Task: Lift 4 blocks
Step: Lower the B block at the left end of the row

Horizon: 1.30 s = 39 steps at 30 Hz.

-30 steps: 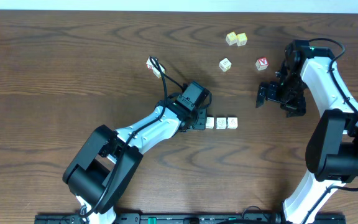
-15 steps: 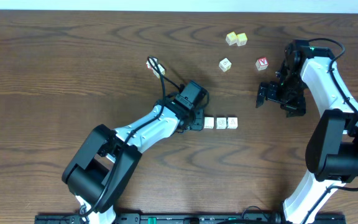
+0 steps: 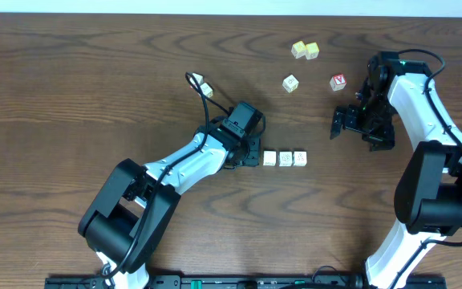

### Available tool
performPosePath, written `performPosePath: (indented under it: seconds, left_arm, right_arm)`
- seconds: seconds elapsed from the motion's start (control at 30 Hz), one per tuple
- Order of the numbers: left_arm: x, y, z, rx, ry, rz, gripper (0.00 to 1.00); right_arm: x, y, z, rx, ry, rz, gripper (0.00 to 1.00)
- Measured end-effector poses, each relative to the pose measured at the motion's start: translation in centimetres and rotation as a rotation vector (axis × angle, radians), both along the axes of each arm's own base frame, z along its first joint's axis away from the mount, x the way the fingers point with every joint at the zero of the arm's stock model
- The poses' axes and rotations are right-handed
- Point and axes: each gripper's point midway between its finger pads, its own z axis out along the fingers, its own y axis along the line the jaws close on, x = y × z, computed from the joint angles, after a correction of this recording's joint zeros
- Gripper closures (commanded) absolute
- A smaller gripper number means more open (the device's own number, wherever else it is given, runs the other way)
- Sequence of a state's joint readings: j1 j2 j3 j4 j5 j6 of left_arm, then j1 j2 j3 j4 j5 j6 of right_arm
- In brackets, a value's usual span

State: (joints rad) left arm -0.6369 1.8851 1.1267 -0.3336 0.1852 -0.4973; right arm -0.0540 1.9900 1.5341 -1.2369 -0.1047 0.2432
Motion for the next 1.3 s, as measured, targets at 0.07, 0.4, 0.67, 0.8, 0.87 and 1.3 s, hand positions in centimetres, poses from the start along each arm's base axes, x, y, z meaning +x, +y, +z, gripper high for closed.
performPosePath:
  seconds: [0.07,0.4,0.67,0.8,0.87,1.3]
  left_arm:
    - [0.04,-0.03,0.02,-0.001,-0.002,0.0,0.69]
    - [0.66,-0.54,0.36,-0.023,-0.03,0.0,0.69]
    - [0.76,-0.63,0.42,-0.027,-0.034,0.002,0.69]
    - [0.71,-0.69,0.43,-0.031,-0.031,0.001,0.69]
    - [0.67,-0.73,0.44,-0.033,-0.029,0.0,0.69]
    - [0.47,-0.86,0.43,-0.045,-0.013,0.014,0.62]
  right_arm:
    - [0.0,0.0,0.0,0.0,0.0,0.0,0.01]
    - [0.0,0.0,0.0,0.0,0.0,0.0,0.01]
    - [0.0,0.0,0.0,0.0,0.0,0.0,0.01]
    - [0.0,0.0,0.0,0.0,0.0,0.0,0.01]
    - [0.0,0.0,0.0,0.0,0.0,0.0,0.01]
    - [0.0,0.0,0.0,0.0,0.0,0.0,0.01]
